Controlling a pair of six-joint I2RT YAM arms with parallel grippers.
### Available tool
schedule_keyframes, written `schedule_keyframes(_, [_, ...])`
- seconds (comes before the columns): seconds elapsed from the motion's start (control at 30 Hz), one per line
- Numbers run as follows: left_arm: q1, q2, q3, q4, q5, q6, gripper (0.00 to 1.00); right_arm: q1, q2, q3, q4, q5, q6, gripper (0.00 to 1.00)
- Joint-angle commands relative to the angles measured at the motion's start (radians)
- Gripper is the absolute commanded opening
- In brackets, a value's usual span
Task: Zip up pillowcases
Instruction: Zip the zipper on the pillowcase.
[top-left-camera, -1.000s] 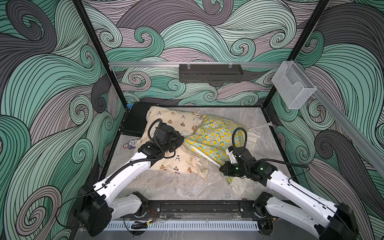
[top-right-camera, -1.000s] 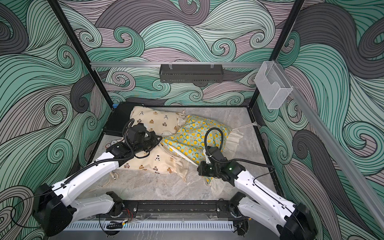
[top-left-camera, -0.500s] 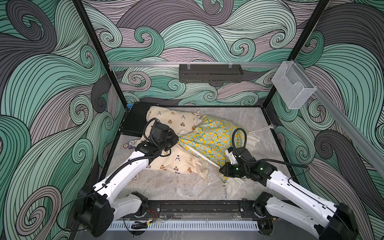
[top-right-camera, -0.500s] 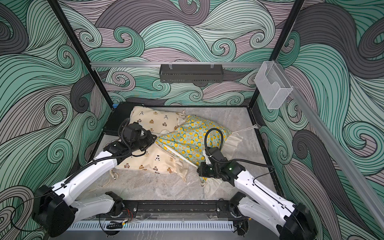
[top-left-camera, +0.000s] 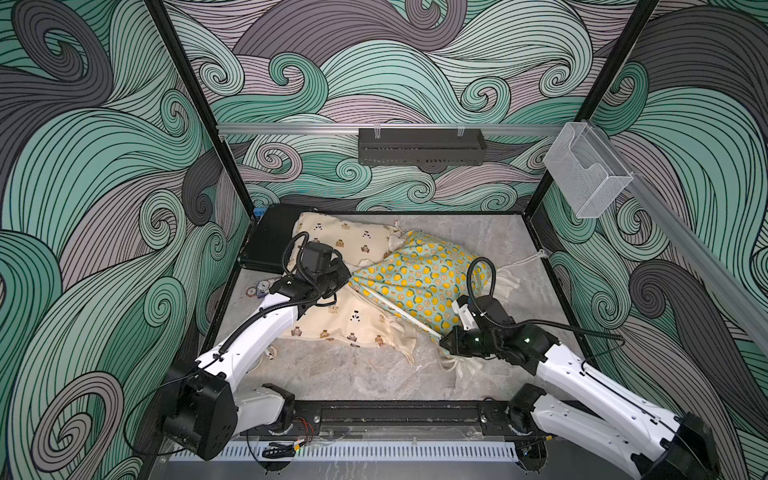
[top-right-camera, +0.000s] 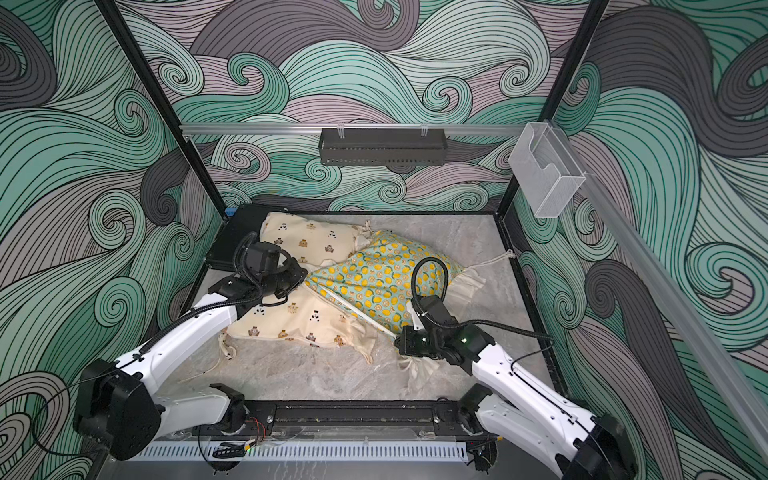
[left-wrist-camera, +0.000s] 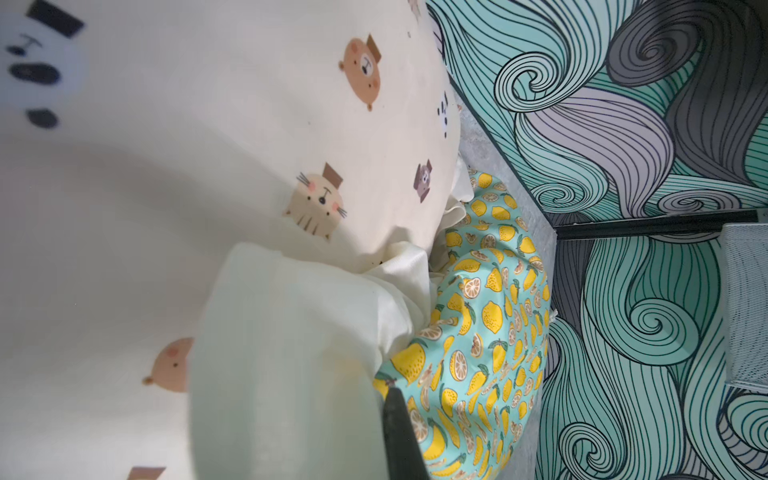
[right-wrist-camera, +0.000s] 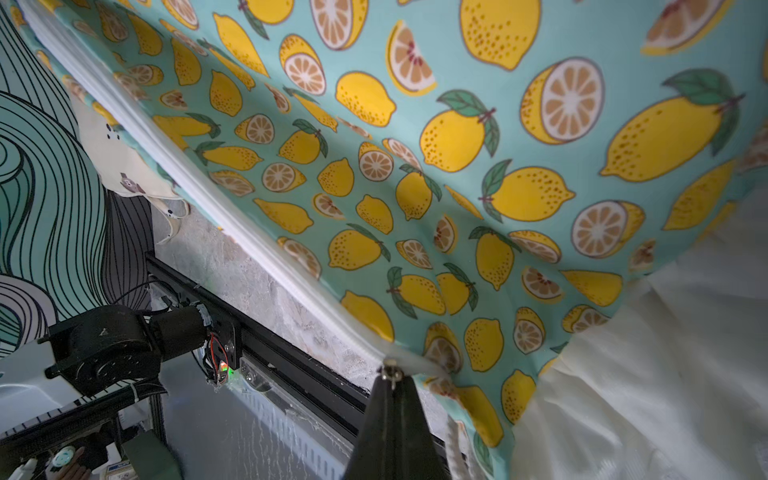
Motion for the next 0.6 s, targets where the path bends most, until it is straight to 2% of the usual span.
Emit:
schedule_keyframes(0.0, [0.033,0.012,0.053,-0.023,-0.033,0.035,0.00,-0.007,-0.008,-0.014,-0.058,-0.012,-0.006,0.01])
schedule_keyframes(0.37, [0.079,0.049,0.059,-0.022,0.016,0.033,0.00,-0.012,-0.037,-0.028,-0.100,0.009,-0.016,0.02])
schedule_keyframes(0.57, [0.090,0.081,0.086,-0.050,0.088,0.048,0.00,-0.025,0.008,0.019,-0.121,0.011,-0.067,0.03])
